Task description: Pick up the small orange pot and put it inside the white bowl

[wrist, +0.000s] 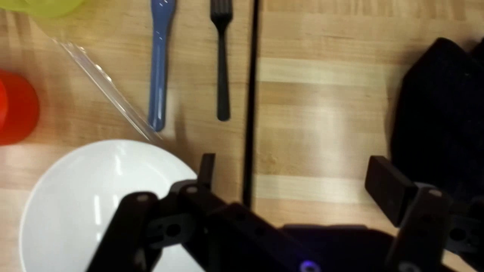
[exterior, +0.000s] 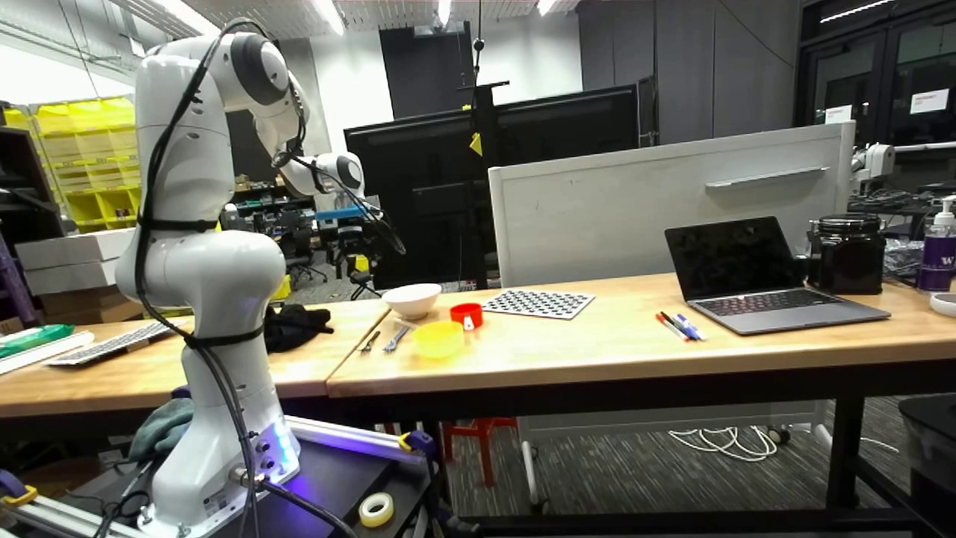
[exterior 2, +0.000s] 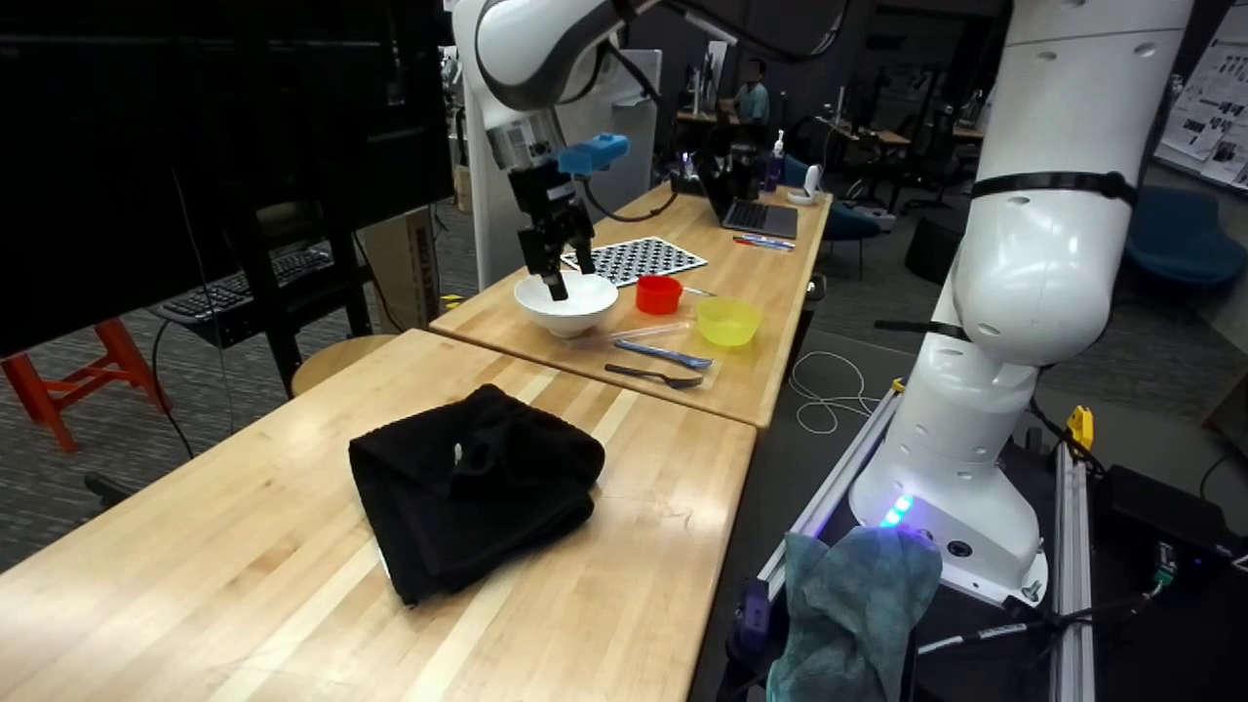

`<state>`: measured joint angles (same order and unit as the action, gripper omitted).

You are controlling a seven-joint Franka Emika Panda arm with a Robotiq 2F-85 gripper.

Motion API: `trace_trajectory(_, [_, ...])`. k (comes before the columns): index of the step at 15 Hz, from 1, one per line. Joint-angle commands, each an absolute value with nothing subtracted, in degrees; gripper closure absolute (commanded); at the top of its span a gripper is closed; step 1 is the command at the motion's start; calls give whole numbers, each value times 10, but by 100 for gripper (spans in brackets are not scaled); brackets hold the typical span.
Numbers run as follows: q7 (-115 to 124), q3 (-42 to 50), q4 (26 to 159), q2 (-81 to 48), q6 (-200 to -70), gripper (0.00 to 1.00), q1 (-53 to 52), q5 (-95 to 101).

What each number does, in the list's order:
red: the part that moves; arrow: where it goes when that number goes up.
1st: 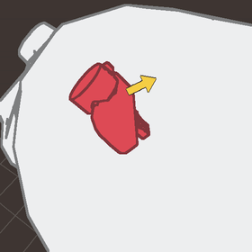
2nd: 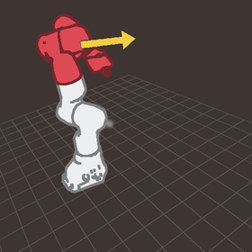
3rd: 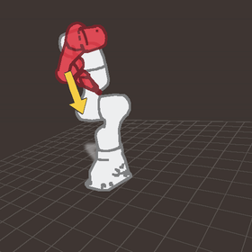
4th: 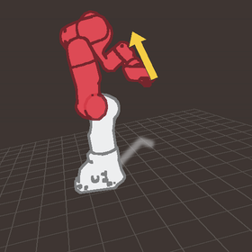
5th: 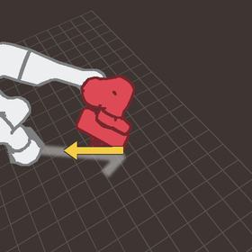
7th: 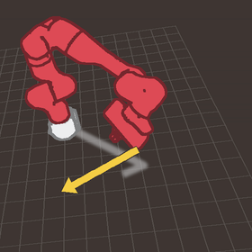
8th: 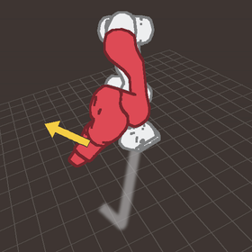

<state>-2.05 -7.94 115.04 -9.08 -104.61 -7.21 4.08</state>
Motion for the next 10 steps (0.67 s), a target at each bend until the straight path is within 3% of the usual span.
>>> trace_trajectory(1, [-28, -52, 1174, -90, -1010, 0, -56, 90])
trace_trajectory(10, [-182, -17, 1366, -55, -1189, 0, 12, 49])
